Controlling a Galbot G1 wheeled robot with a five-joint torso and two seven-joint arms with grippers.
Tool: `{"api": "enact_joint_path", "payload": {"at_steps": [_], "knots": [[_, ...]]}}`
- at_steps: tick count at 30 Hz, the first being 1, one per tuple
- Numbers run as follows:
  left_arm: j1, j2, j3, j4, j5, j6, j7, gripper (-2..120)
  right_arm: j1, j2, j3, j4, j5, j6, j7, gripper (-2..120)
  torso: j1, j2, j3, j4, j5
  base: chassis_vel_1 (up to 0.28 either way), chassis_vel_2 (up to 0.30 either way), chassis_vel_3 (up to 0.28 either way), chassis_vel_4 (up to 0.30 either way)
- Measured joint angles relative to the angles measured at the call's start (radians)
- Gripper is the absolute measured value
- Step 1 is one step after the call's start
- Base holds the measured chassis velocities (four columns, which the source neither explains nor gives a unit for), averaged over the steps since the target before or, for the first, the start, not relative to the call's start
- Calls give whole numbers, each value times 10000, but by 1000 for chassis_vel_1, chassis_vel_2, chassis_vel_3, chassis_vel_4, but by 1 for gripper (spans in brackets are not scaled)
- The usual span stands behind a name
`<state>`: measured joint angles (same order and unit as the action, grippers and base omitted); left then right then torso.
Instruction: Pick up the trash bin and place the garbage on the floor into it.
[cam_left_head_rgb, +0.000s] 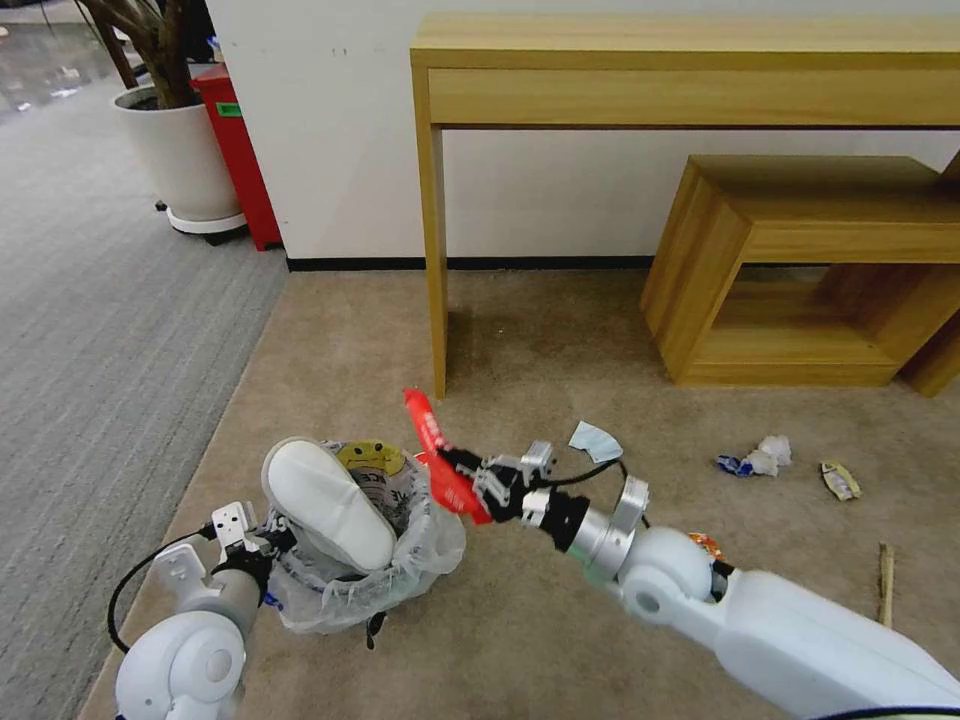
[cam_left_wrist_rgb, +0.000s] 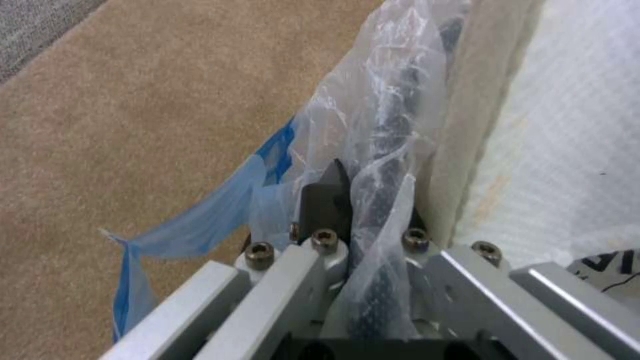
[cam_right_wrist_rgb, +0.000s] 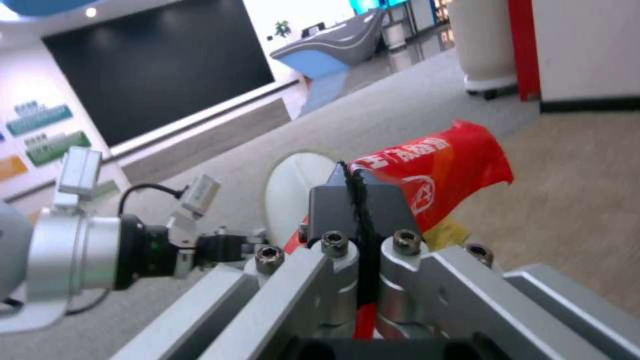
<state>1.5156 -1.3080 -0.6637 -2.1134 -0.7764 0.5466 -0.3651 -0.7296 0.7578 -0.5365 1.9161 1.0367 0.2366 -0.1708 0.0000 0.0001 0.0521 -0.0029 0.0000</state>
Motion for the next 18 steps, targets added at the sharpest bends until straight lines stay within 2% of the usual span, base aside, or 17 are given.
{"api": "enact_joint_path", "payload": {"at_steps": [11, 18], "knots": [[-6, 3, 4, 11, 24, 1, 1, 1, 253, 607, -1206, 389, 651, -298, 1451, 0, 0, 0, 0, 2, -1, 0, 0, 0, 0], [7, -11, 23, -48, 2, 1, 2, 1, 445, 932, -1860, 20, 774, -342, 1911, 0, 0, 0, 1, 0, 0, 0, 0, 0, 0]]}}
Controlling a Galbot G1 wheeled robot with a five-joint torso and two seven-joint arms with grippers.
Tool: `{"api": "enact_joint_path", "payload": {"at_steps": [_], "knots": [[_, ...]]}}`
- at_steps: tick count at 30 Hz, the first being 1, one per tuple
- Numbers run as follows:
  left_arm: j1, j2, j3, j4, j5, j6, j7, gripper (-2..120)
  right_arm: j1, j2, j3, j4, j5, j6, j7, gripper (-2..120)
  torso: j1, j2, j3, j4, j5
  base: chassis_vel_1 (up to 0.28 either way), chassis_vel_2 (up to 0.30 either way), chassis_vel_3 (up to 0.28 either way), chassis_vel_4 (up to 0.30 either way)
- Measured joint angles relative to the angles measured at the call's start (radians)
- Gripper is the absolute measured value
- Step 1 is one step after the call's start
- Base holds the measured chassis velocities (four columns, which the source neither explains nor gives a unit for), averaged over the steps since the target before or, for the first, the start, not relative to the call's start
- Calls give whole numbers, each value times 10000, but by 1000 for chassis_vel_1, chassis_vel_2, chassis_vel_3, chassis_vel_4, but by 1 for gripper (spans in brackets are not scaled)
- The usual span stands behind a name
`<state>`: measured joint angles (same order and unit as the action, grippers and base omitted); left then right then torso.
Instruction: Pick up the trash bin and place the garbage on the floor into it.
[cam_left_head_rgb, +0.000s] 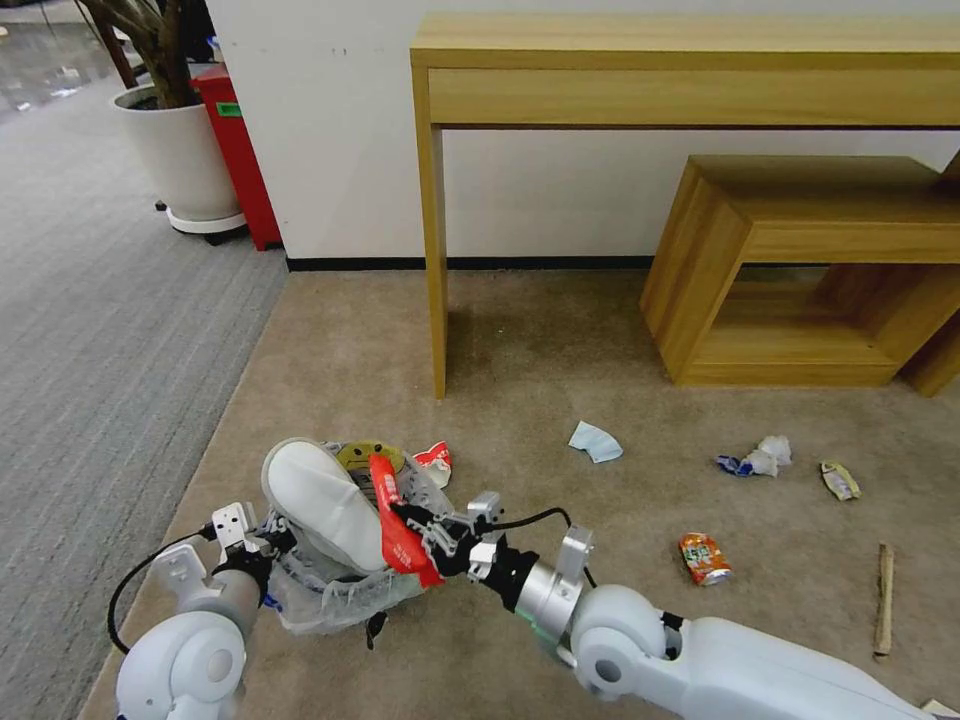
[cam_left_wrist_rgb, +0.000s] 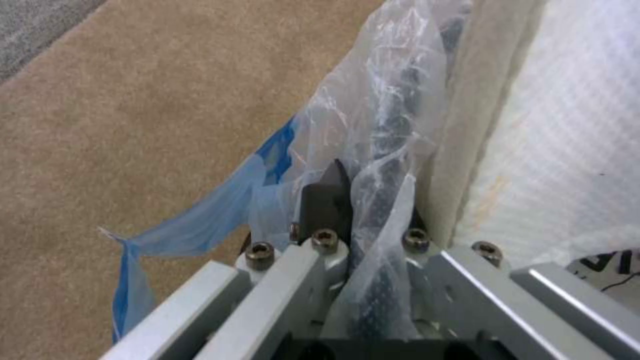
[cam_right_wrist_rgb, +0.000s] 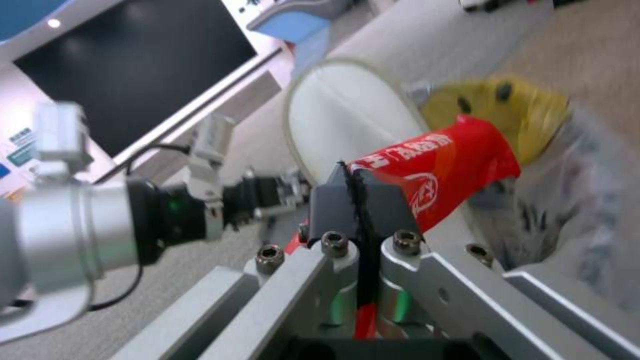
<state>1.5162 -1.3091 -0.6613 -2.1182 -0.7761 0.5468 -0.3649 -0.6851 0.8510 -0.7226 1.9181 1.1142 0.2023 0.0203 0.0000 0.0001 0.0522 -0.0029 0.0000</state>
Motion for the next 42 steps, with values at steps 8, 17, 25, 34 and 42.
{"api": "enact_joint_path", "payload": {"at_steps": [8, 17, 25, 34, 42], "knots": [[99, -19, 42, -89, 36, -4, 39, 1, 539, 674, -854, -622, 447, -117, 733, 0, 0, 0, 0, 2, 0, 0, 0, 0, 0], [158, -66, 150, -96, 152, -46, 119, 1, 668, 1271, -1156, -1039, 474, -351, 2054, 0, 0, 0, 0, 2, 0, 0, 0, 0, 0], [157, -127, 249, -49, 269, -52, 157, 1, 754, 1286, -990, -940, 471, -458, 2299, 22, 0, -1, 0, 1, 0, 0, 0, 0, 0], [91, -82, 234, 64, 256, -56, 158, 1, 678, 1026, -753, -449, 417, -614, 2390, 58, 0, 0, 0, 1, 0, 0, 0, 0, 0], [133, -106, 227, 24, 242, -56, 147, 1, 479, 984, -731, -243, 367, -751, 2608, 88, 0, 0, 0, 1, 0, 0, 0, 0, 0]]}}
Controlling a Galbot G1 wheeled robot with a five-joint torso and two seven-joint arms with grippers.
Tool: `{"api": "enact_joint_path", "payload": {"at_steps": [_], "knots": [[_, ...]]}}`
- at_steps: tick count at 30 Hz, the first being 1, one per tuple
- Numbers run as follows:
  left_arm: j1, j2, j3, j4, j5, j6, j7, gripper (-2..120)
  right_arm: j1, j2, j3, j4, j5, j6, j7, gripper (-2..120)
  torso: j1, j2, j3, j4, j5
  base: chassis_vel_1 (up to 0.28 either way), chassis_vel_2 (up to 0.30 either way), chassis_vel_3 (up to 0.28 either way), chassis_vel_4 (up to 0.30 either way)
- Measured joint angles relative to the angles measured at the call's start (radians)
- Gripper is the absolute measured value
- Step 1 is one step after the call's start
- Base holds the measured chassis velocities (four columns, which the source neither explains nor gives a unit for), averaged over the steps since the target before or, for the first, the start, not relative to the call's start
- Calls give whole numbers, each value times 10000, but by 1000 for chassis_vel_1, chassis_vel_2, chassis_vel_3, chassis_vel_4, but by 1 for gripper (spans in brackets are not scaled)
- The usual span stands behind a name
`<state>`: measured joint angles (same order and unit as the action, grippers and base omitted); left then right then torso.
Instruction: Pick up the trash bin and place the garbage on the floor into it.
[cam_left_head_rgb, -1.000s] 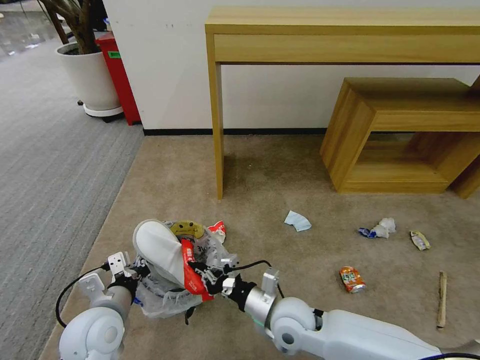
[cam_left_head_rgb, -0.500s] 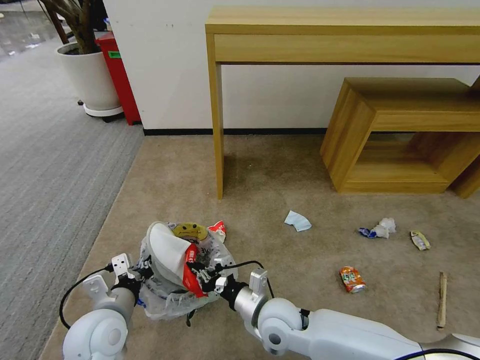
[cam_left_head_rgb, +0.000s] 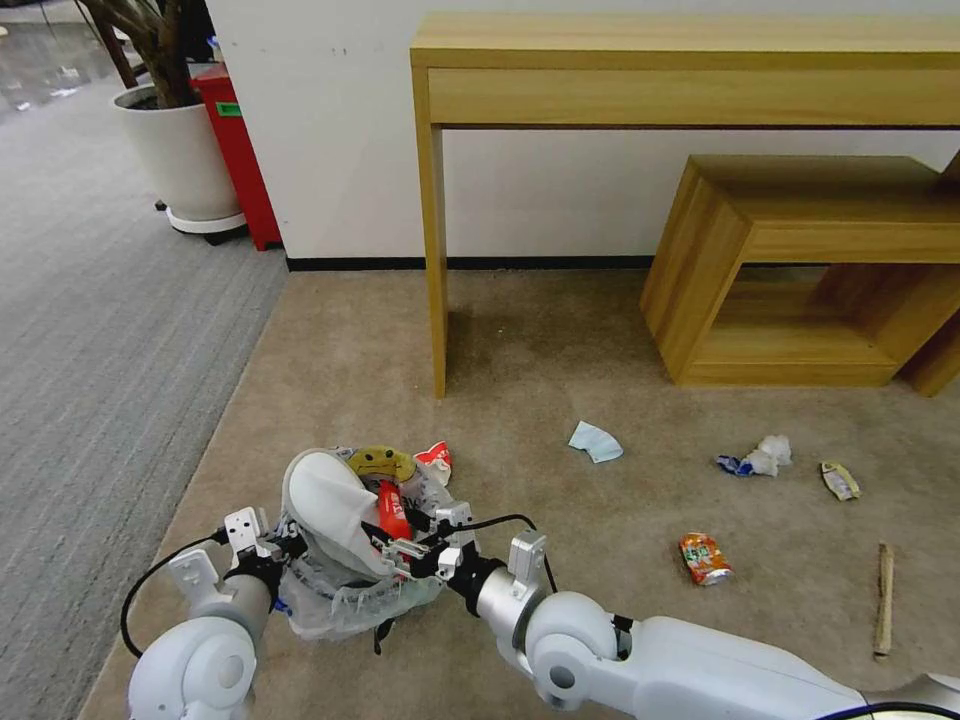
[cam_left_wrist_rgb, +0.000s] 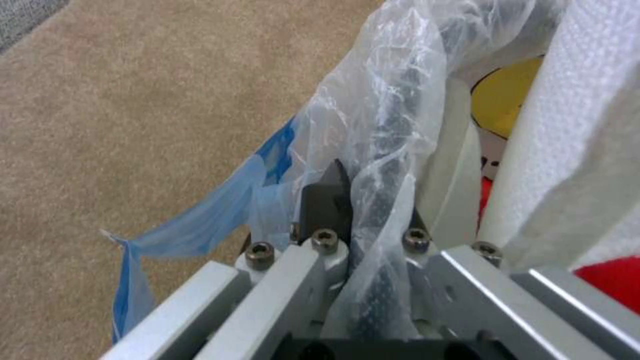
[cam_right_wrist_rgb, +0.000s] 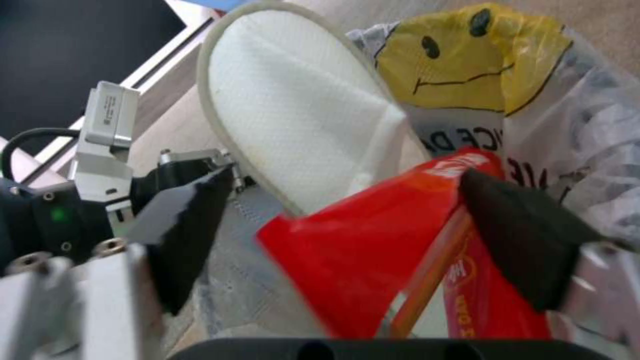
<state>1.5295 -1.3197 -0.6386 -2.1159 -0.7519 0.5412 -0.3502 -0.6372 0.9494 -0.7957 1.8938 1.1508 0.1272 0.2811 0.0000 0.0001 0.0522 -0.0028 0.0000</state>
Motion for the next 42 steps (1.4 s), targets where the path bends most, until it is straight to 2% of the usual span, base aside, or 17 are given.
{"api": "enact_joint_path", "payload": {"at_steps": [1, 4, 12, 24, 30, 33, 37, 38, 40, 42], "knots": [[0, 0, 0, 0, 0, 0, 0, 1, 0, 0, 0, 0, 0, 0, 0, 88, 0, 0, 0, 0, 0, 0, 0, 0, 0], [40, -14, -2, -5, 31, -6, 6, 1, -11, -2, -9, 25, -83, -62, 51, 99, 0, 0, 0, 1, 0, 0, 0, 0, 0], [5, 20, -40, 82, 36, -39, 24, 1, -152, -311, 264, 485, -295, -102, -215, 100, 0, 0, 0, 1, 0, 0, 0, 0, 0], [-18, -5, 35, 84, 43, -20, 21, 1, -61, -305, 641, 774, -128, -244, -126, 100, 0, 0, 0, 1, 0, 0, 0, 0, 0], [-18, 46, -2, 77, 11, -19, 22, 1, -281, -194, 1497, 805, -157, -244, -79, 100, 0, 0, 0, 1, 1, 0, 0, 0, 0], [-27, 31, 0, 85, 12, -19, 21, 1, -445, -293, 2503, 767, -87, -279, 75, 100, 0, 0, 0, 2, 0, 0, 0, 0, 0], [-42, 35, 9, 85, 11, -19, 21, 1, -613, -461, 3241, 670, -30, -413, 188, 100, 0, 0, 1, 1, 1, 0, 0, 0, 0], [-50, 45, 10, 85, 11, -23, 23, 1, -793, -610, 3809, 521, -75, -501, 424, 100, 0, 0, 0, -1, 0, 0, 0, 0, 0], [-52, 47, 12, 85, 11, -25, 25, 1, -883, -660, 3991, 466, -122, -561, 553, 100, 0, 0, 0, 0, 1, 0, 0, 0, 0], [-50, 58, 24, 85, 12, -31, 35, 1, -1212, -916, 4656, 198, -375, -867, 951, 100, 0, 0, -1, 1, 0, 0, 0, 0, 0]]}}
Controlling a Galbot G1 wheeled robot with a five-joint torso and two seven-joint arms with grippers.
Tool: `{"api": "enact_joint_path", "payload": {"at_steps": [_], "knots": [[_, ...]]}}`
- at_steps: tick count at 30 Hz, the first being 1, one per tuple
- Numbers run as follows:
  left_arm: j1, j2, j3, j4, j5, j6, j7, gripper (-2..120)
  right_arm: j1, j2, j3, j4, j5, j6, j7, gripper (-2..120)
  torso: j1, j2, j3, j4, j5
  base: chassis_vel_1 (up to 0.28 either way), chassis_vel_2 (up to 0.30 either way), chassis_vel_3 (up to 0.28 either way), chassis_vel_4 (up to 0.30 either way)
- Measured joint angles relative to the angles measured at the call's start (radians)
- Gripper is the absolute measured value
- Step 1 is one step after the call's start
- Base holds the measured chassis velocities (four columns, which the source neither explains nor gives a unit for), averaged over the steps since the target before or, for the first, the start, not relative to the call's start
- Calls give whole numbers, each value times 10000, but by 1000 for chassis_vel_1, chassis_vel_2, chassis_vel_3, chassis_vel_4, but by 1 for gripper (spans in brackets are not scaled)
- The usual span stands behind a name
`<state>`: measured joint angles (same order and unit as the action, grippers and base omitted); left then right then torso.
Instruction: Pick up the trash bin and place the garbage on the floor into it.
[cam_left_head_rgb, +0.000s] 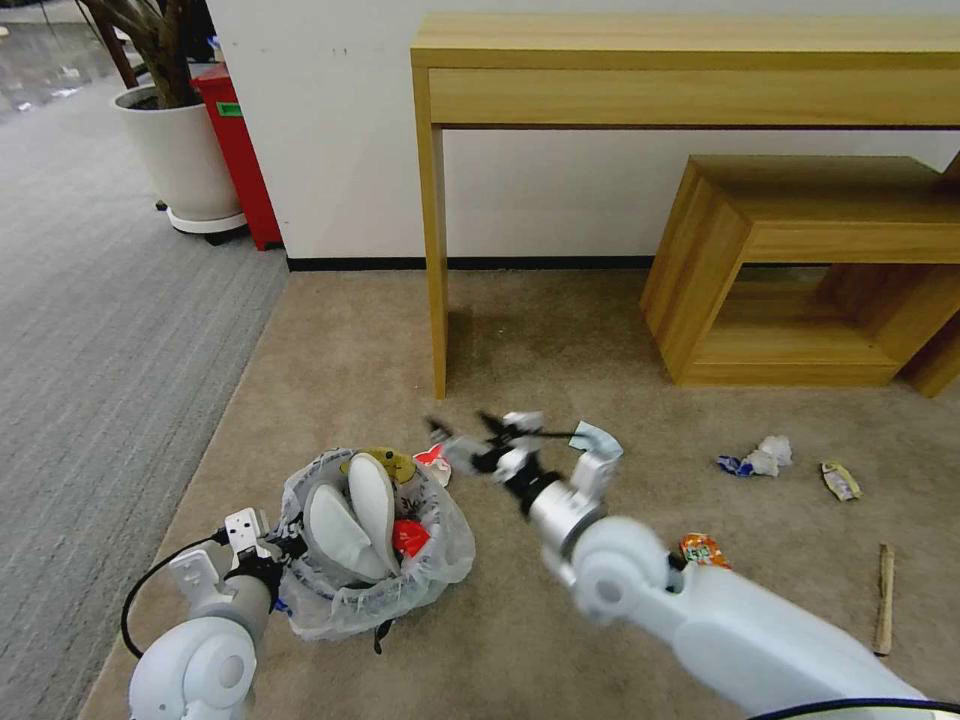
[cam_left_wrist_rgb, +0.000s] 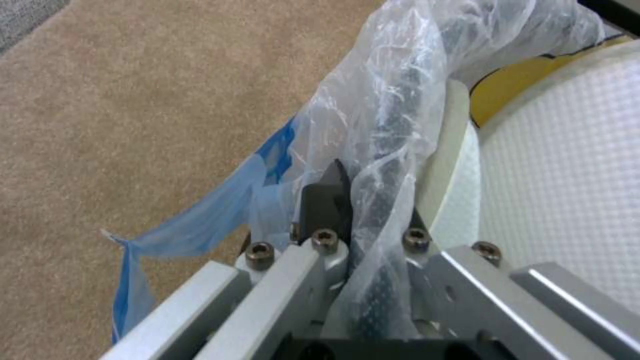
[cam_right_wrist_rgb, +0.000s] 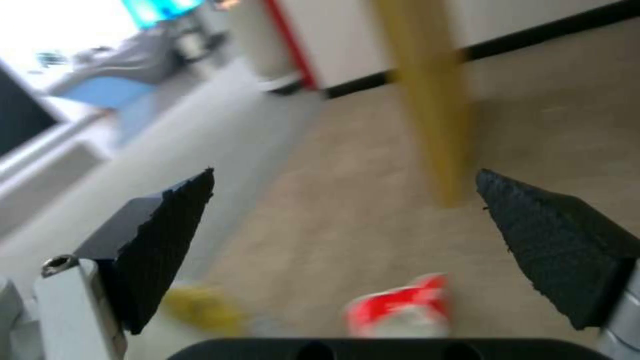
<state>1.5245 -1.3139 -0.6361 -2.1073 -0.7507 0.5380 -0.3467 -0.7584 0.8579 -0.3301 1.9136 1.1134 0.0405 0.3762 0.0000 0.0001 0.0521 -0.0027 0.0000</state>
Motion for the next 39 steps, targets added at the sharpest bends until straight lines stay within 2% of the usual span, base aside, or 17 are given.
{"api": "enact_joint_path", "payload": {"at_steps": [4, 5, 8, 9, 10, 12, 17, 18, 20, 28, 37, 39], "knots": [[-1, 1, 18, -4, 3, -3, 12, 1, -435, -294, 568, -420, -484, -307, 15, 100, 0, -1, 1, -3, 5, 0, 0, 0, 0], [1, 1, 17, -12, 7, -5, 13, 1, -674, -403, 863, -616, -652, -317, -255, 100, 0, 0, 0, -1, -2, 0, 0, 0, 0], [15, 25, 5, -33, 6, -12, 21, 1, -959, -442, 1082, -835, -819, -207, -219, 100, 0, -1, 1, 0, 5, 0, 0, 0, 0], [26, 56, -21, -40, 5, -18, 25, 1, -1188, -460, 1313, -829, -863, -371, 278, 100, 0, 0, 1, 2, 3, 0, 0, 0, 0], [26, 56, -21, -40, 5, -18, 25, 1, -1188, -460, 1313, -829, -863, -371, 278, 100, 0, 0, 1, 2, 3, 0, 0, 0, 0], [26, 104, -56, -38, -5, -38, 25, 1, -1710, -519, 1781, -715, -782, -973, 1412, 100, 0, 0, 1, 0, 0, 0, 0, 0, 0], [10, 121, -61, -5, -34, -62, 45, 1, -2747, -345, 2725, -576, -332, -1070, 2872, 100, 0, 0, 0, -2, 2, 0, 0, 0, 0], [10, 121, -61, -5, -34, -62, 45, 1, -2747, -345, 2725, -576, -332, -1070, 2872, 100, 0, 0, 0, -2, 2, 0, 0, 0, 0], [8, 131, -56, 84, -27, -99, 68, 1, -3879, -172, 3820, -471, -371, -982, 3431, 100, 0, 0, 0, -1, -1, 0, 0, 0, 0], [-31, 41, 21, 130, -1, -120, 93, 1, -5376, 82, 5369, -520, -207, -601, 4423, 100, 0, 0, 0, -3, 0, 0, 0, 0, 0], [17, -16, 25, 103, 12, -121, 93, 1, -5373, 495, 5555, -1145, 269, -417, 4711, 100, 0, 0, -1, 0, 0, 0, 0, 0, 0], [49, 12, -37, 77, -4, -120, 93, 1, -5049, 719, 5361, -1755, 345, -457, 4706, 100, 0, 0, 0, 1, 2, 0, 0, 0, 0]]}}
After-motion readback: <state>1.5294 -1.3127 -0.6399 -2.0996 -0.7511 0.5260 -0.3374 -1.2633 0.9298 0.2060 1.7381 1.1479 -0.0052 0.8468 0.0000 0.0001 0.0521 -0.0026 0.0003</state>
